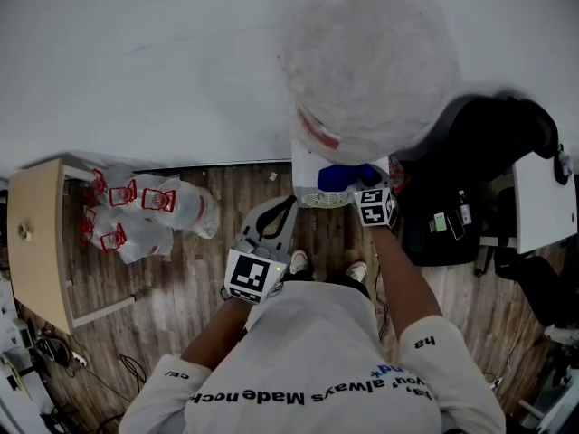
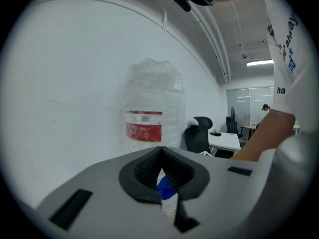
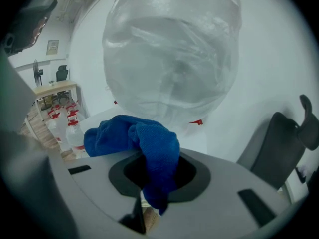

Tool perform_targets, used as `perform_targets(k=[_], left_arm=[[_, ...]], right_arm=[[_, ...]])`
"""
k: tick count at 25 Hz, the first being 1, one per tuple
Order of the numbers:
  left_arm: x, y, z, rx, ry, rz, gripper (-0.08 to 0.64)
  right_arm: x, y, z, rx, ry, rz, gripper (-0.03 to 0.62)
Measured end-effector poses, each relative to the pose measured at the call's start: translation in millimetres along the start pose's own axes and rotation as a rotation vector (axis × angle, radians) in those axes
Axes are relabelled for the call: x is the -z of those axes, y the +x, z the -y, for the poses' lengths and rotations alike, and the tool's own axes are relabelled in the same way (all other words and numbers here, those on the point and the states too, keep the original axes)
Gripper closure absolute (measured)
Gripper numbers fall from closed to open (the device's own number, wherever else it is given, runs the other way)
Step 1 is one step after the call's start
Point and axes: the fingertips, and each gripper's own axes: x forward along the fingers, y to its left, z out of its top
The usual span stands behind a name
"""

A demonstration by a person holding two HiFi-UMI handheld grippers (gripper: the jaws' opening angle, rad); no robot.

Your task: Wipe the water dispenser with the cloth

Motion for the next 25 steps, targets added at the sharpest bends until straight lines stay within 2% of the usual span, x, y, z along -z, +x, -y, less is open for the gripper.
perform_targets(k=[13,15,18,21,25], left_arm=[[-4,-6,16,0.004,0.011,0.008,0.541],[-4,-7,17,-0.001,0.012,0.007,0.541],[-4,-9,17,-0.01,0.011,0.005,0.541],[-2,-7,15,-0.021,0.007,0.0,0.541],[-2,-2,17,-0.031,0.004,-0.003,0.541]], right_arm=[[27,-29,-19,-0.028,-0.013,-0.008,0.522],[29,-33,-18,-0.038,0.027,-0.006,0.511],[20,-43,0,-0.02,0.127,0.066,0.509],[1,-49,33,0.028,0.154,0.127,0.509],[-15,-41,82,0.076,0.168,0.144,0.509]])
